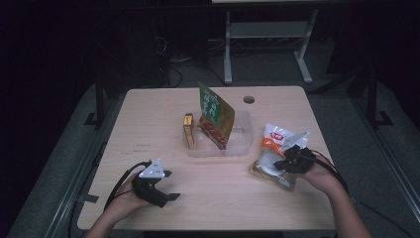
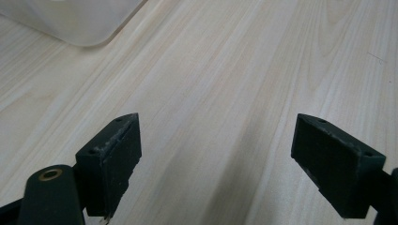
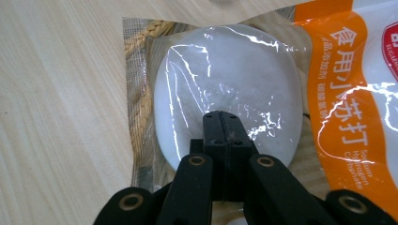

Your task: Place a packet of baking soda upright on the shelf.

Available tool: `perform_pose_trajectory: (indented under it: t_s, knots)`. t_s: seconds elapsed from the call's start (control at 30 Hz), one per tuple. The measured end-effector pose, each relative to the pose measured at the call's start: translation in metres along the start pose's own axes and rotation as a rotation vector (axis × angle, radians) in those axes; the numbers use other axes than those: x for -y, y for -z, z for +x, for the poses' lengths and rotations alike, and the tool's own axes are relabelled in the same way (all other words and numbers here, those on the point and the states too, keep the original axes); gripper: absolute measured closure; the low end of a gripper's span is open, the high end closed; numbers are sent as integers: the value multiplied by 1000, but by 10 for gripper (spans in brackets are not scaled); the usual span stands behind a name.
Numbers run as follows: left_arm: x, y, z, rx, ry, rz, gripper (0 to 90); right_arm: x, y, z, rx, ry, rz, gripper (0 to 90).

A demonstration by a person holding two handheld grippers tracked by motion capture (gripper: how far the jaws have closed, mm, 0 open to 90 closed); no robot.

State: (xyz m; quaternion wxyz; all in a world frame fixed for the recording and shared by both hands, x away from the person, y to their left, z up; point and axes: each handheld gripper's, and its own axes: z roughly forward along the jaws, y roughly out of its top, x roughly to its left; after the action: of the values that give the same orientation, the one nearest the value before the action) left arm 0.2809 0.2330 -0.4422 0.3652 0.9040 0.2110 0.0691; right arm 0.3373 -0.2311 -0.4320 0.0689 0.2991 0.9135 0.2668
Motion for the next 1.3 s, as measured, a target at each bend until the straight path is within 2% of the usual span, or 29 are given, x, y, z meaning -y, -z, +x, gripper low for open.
perform_pose_trajectory:
  t_s: [0.2,0.27,0.5,0.53,0.7,0.8,0.83,1.03,1.23,1.3]
  knots:
    - [0,0,-1,3,0,0,159,0,0,6,-53,20,-9,900]
    - [0,-1,-2,3,10,-5,159,-2,-1,14,-88,42,-11,900]
    - [-1,-1,-2,6,5,-5,159,-13,-10,34,-142,144,-14,900]
    - [-1,-1,-2,6,5,-5,159,-15,-11,38,-152,144,-10,900]
    - [-1,-1,-1,11,4,-1,159,-25,-19,53,-177,207,-15,900]
    - [-2,0,-1,11,0,2,158,-30,-22,60,-193,224,-15,900]
    - [-2,-1,-1,13,-3,5,159,-34,-25,66,-205,248,-17,900]
    - [-2,-1,-1,13,4,1,159,-48,-35,85,-223,306,-27,900]
    - [-3,0,-2,15,-14,4,158,-68,-49,111,-244,375,-54,900]
    - [-3,-1,-3,18,-8,-5,158,-75,-54,119,-263,394,-58,900]
